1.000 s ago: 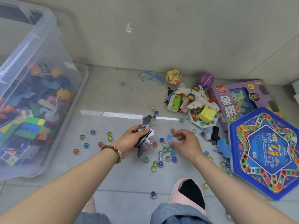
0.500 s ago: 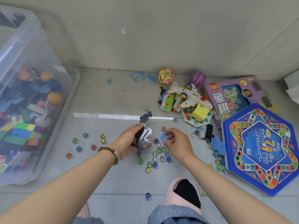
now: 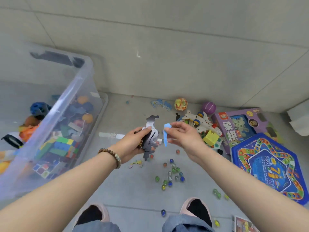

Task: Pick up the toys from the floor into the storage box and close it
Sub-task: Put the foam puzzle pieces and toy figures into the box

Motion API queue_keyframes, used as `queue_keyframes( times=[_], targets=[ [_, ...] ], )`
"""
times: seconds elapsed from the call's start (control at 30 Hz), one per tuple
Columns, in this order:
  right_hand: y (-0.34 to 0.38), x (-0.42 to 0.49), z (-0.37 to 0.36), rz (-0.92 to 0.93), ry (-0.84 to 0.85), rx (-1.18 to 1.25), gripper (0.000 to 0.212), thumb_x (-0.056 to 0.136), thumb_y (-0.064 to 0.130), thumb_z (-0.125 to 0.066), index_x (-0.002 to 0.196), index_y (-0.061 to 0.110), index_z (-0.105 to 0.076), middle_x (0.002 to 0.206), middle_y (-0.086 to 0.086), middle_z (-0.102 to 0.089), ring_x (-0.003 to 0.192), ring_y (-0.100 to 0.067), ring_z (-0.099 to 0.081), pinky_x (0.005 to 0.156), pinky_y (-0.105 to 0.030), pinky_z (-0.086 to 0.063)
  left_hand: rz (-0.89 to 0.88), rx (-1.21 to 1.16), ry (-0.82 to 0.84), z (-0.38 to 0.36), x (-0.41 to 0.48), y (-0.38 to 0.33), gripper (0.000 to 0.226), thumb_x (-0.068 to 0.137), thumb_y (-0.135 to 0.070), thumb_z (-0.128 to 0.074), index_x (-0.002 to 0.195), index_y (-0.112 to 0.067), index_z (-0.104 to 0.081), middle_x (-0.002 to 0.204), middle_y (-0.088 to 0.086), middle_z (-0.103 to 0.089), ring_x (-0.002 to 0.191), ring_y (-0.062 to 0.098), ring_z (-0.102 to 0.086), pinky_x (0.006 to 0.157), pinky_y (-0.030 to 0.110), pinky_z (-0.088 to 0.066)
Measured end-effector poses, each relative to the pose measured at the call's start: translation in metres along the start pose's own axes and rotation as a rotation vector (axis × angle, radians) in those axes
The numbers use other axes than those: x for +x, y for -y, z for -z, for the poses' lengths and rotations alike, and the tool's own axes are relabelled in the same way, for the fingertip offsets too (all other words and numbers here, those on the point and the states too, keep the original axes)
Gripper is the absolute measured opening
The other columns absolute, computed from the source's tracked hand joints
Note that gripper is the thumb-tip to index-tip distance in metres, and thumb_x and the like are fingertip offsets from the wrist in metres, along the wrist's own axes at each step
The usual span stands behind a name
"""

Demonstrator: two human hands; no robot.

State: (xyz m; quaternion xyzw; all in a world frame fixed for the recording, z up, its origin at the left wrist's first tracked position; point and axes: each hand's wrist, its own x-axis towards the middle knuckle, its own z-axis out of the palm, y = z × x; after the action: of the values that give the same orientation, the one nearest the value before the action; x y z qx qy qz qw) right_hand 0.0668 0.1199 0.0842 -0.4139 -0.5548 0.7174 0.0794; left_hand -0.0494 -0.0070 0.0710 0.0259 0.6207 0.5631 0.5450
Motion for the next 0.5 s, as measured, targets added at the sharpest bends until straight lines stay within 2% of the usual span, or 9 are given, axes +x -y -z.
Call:
queue_keyframes(
  times=[0.03, 0.1, 0.2, 0.3, 0.37, 0.43, 0.47, 0.5],
  targets=[
    [0.018, -0.004, -0.018, 0.026, 0.053, -0.015, 0.016, 0.082, 0.007, -0.068, 0.095, 0.008, -0.059, 0.082, -0.007, -0.067, 0.058, -0.010, -0.065, 0.058, -0.018, -0.055, -0.024, -0.020, 0.007, 0.006, -0.012, -0.014, 0.027, 0.096, -0.030, -0.048, 0.092, -0.005, -0.058, 0.062, 0.008, -0.064, 0.051, 0.018, -0.063, 0.064, 0.034, -0.059],
    [0.050, -0.012, -0.056, 0.091, 0.108, -0.099, 0.008, 0.084, 0.007, -0.066, 0.089, 0.007, -0.061, 0.076, -0.006, -0.064, 0.054, -0.009, -0.064, 0.053, -0.017, -0.054, -0.078, -0.051, 0.003, 0.019, -0.038, -0.040, 0.033, 0.096, -0.035, -0.046, 0.090, -0.006, -0.061, 0.067, 0.009, -0.065, 0.057, 0.019, -0.063, 0.065, 0.032, -0.058],
    [0.091, -0.022, -0.104, 0.164, 0.079, -0.193, 0.010, 0.087, 0.013, -0.064, 0.077, 0.013, -0.060, 0.074, -0.002, -0.059, 0.058, -0.011, -0.058, 0.049, -0.016, -0.053, -0.193, -0.026, -0.055, 0.052, -0.079, -0.069, 0.017, 0.095, -0.023, -0.051, 0.089, -0.011, -0.062, 0.074, 0.014, -0.056, 0.058, 0.018, -0.059, 0.053, 0.024, -0.054],
    [0.114, -0.028, -0.141, 0.144, 0.137, -0.214, 0.005, 0.090, 0.015, -0.059, 0.090, 0.010, -0.058, 0.084, -0.003, -0.057, 0.063, -0.011, -0.055, 0.052, -0.019, -0.051, -0.244, -0.014, -0.136, 0.098, -0.110, -0.092, 0.014, 0.094, -0.016, -0.052, 0.087, -0.011, -0.063, 0.068, 0.009, -0.063, 0.052, 0.015, -0.061, 0.047, 0.023, -0.052],
    [0.117, -0.033, -0.169, 0.123, 0.187, -0.288, 0.012, 0.092, 0.016, -0.057, 0.101, 0.009, -0.058, 0.094, -0.006, -0.056, 0.065, -0.010, -0.054, 0.057, -0.021, -0.050, -0.272, -0.057, -0.268, 0.138, -0.127, -0.104, 0.018, 0.095, -0.015, -0.051, 0.083, -0.007, -0.063, 0.067, 0.009, -0.063, 0.049, 0.014, -0.062, 0.053, 0.025, -0.055],
    [0.115, -0.037, -0.193, 0.100, 0.205, -0.316, 0.020, 0.092, 0.017, -0.056, 0.109, 0.007, -0.058, 0.099, -0.007, -0.055, 0.066, -0.011, -0.054, 0.060, -0.023, -0.049, -0.246, -0.104, -0.386, 0.175, -0.143, -0.110, 0.021, 0.096, -0.017, -0.051, 0.080, -0.006, -0.060, 0.068, 0.009, -0.063, 0.051, 0.015, -0.061, 0.066, 0.031, -0.054],
    [0.113, -0.039, -0.202, 0.084, 0.210, -0.309, 0.021, 0.093, 0.017, -0.056, 0.111, 0.006, -0.058, 0.101, -0.007, -0.055, 0.067, -0.011, -0.054, 0.061, -0.024, -0.048, -0.222, -0.141, -0.401, 0.194, -0.147, -0.110, 0.019, 0.094, -0.023, -0.054, 0.088, -0.006, -0.060, 0.076, 0.008, -0.065, 0.059, 0.015, -0.062, 0.071, 0.031, -0.053],
    [0.112, -0.041, -0.209, 0.064, 0.214, -0.298, 0.020, 0.093, 0.018, -0.055, 0.110, 0.008, -0.057, 0.103, -0.007, -0.055, 0.068, -0.012, -0.055, 0.062, -0.024, -0.049, -0.181, -0.156, -0.388, 0.207, -0.154, -0.109, 0.030, 0.090, -0.034, -0.059, 0.103, -0.007, -0.060, 0.090, 0.008, -0.068, 0.073, 0.016, -0.065, 0.076, 0.030, -0.054]
  ],
)
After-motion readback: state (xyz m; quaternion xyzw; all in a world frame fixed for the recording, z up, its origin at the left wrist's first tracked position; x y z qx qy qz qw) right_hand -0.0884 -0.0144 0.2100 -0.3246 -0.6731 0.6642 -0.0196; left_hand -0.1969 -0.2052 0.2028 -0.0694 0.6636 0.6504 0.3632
